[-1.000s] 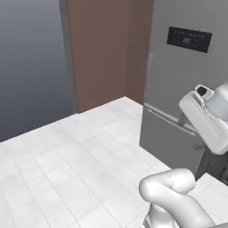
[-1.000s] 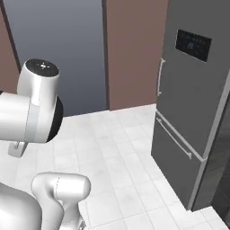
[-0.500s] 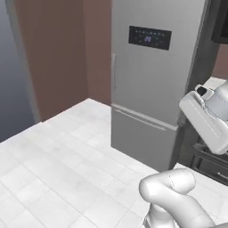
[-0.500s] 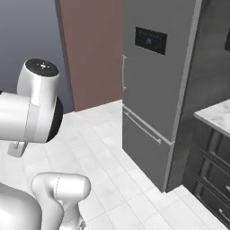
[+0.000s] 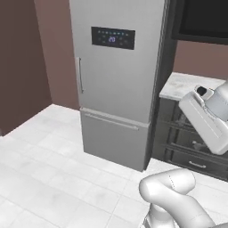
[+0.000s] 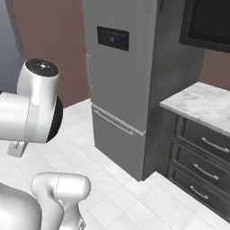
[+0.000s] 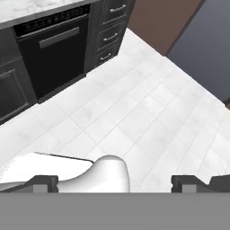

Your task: Move the pot and pan from the stove into the sink.

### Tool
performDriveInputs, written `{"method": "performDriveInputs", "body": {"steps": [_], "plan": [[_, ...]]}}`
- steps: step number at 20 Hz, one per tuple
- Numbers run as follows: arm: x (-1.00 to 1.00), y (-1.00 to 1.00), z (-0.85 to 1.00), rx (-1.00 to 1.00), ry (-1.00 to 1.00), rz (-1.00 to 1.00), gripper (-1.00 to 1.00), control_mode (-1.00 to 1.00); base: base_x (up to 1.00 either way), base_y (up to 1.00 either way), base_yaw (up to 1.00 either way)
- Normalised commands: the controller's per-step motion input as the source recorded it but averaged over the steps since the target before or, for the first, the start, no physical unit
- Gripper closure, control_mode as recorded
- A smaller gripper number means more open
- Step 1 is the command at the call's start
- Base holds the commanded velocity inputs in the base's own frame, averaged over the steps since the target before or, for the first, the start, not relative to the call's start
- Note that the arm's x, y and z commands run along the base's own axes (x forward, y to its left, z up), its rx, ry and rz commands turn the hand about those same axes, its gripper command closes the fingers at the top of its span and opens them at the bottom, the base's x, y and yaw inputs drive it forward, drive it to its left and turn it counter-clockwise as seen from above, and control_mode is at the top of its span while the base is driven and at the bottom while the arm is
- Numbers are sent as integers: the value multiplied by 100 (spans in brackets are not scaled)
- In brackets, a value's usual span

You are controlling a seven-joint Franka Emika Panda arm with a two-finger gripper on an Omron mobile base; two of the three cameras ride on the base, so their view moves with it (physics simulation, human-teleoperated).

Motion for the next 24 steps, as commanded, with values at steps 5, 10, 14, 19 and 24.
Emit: {"method": "performDriveInputs", "body": {"steps": [5,10,14,19,24], "plan": [[0,0,0,0,0,0,-100,100,1,-15,-40],[0,0,0,0,0,0,-100,100,2,-13,-41],[0,0,0,0,0,0,-100,100,1,-14,-41],[0,0,0,0,0,0,-100,100,1,-15,-41],[0,0,0,0,0,0,-100,100,1,-16,-41]]}}
